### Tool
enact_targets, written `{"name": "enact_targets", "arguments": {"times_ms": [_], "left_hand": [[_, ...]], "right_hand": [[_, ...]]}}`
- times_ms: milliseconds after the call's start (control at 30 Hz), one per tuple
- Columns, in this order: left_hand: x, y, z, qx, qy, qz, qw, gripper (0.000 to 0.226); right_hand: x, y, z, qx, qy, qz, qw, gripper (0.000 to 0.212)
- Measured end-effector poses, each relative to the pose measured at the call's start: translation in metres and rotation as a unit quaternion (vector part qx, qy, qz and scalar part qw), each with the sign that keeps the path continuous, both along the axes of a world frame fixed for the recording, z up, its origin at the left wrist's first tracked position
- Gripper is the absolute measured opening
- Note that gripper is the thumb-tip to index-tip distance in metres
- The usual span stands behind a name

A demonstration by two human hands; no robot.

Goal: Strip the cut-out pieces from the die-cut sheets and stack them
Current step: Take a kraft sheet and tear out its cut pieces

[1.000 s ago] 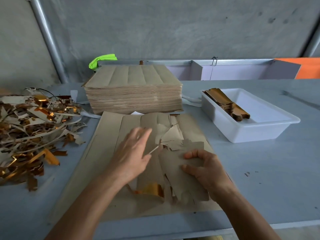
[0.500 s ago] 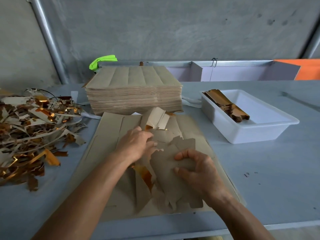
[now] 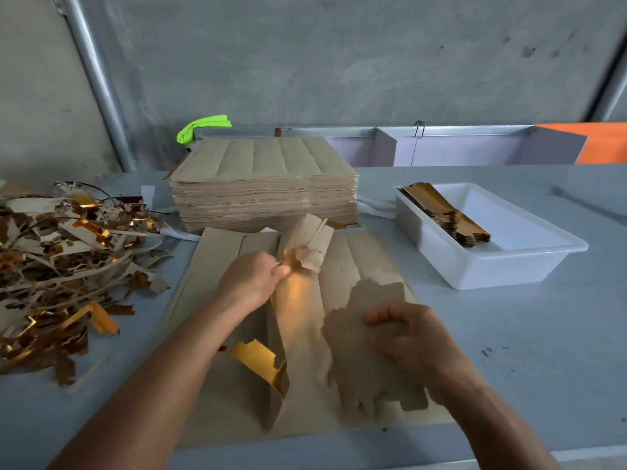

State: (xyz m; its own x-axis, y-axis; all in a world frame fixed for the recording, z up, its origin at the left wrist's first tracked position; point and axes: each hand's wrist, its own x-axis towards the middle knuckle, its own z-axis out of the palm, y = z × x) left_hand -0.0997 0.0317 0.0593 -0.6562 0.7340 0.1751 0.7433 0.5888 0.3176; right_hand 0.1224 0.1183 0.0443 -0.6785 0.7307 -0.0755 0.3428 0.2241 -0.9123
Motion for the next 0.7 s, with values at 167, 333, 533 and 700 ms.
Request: {"name": "enact_targets", "arguments": {"times_ms": [167, 333, 533, 700], "left_hand": [[0.005, 0.004, -0.007, 0.159, -0.027, 0.024, 0.987, 0.054], [0.029, 0.018, -0.015, 0.147, -0.038, -0.046, 0.987, 0.042], [0.033, 0.024, -0.032, 0.051, 0.086, -0.140, 0.985, 0.033], [0.026, 0.012, -0.030, 0.087, -0.051, -0.178, 0.979, 0.038]], "right_hand": [[-0.033, 0.023, 0.010, 0.104, 0.012, -0.091, 0.990, 0.021], [-0.095, 0.021, 0.014, 0.054, 0.045, -0.074, 0.995, 0.015], [-0.103, 0.035, 0.013, -0.176, 0.095, -0.153, 0.968, 0.036], [-0.091, 0.040, 0.003, -0.232, 0.099, -0.144, 0.957, 0.015]]}}
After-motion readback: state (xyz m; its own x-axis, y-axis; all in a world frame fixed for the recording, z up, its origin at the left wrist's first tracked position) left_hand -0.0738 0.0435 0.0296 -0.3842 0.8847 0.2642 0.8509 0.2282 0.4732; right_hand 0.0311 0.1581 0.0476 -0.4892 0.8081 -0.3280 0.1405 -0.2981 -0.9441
